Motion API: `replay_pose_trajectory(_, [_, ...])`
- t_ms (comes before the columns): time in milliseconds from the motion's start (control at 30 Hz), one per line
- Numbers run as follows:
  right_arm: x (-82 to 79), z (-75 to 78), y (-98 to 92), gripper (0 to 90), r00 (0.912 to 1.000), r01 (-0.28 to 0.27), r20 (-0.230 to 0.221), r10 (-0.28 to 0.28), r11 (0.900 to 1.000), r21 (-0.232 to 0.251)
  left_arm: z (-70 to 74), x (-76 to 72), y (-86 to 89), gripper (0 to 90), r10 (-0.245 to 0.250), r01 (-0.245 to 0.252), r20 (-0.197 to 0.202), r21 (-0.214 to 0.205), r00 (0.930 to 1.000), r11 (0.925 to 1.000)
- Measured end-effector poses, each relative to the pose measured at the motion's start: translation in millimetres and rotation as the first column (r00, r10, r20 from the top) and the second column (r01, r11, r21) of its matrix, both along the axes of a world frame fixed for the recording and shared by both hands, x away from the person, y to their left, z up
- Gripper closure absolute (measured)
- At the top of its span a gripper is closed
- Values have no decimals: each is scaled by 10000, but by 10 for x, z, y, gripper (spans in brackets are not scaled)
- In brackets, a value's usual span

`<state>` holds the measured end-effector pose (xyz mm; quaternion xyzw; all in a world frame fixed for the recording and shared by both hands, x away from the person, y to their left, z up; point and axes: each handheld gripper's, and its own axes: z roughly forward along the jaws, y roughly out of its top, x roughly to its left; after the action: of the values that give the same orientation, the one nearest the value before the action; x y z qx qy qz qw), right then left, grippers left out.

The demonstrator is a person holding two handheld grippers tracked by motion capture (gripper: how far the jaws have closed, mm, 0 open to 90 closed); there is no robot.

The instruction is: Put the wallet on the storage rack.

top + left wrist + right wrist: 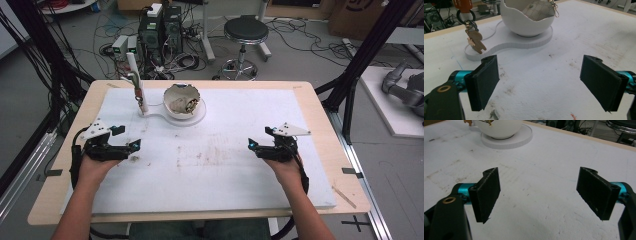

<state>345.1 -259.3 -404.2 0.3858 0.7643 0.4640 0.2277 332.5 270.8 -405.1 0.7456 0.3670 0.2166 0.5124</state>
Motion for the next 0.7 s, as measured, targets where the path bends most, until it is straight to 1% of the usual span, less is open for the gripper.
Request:
replay_pose_trajectory(133, [0, -4, 28, 197, 10000, -73, 19, 73, 9999, -117, -7, -7, 23, 156, -3, 3, 13, -30, 10000, 10000])
replay_pose_trajectory(167, [-1, -7, 44, 197, 9999, -83, 76, 85, 9997, -217, -11, -11, 33, 156, 38, -38, 10, -55, 10000, 10000])
replay_pose_trajectory(400, [4, -1, 68, 197, 9999, -28, 142, 32, 9995, -312, -24, -14, 62, 156, 41, -41, -10, -56, 10000, 10000])
replay_pose_trajectory(500, [28, -19, 86, 197, 10000, -74, 28, 75, 9991, -417, -38, -17, 62, 156, 17, -17, -60, -35, 10000, 10000])
replay_pose_trajectory(600, [26, -19, 83, 197, 10000, -87, 40, 89, 9989, -467, -43, -15, 49, 156, 13, -13, -82, 14, 10000, 10000])
replay_pose_trajectory(700, [15, -14, 82, 197, 10000, -45, 45, 47, 9991, -410, -36, -16, 38, 156, -5, 6, -61, 23, 10000, 10000])
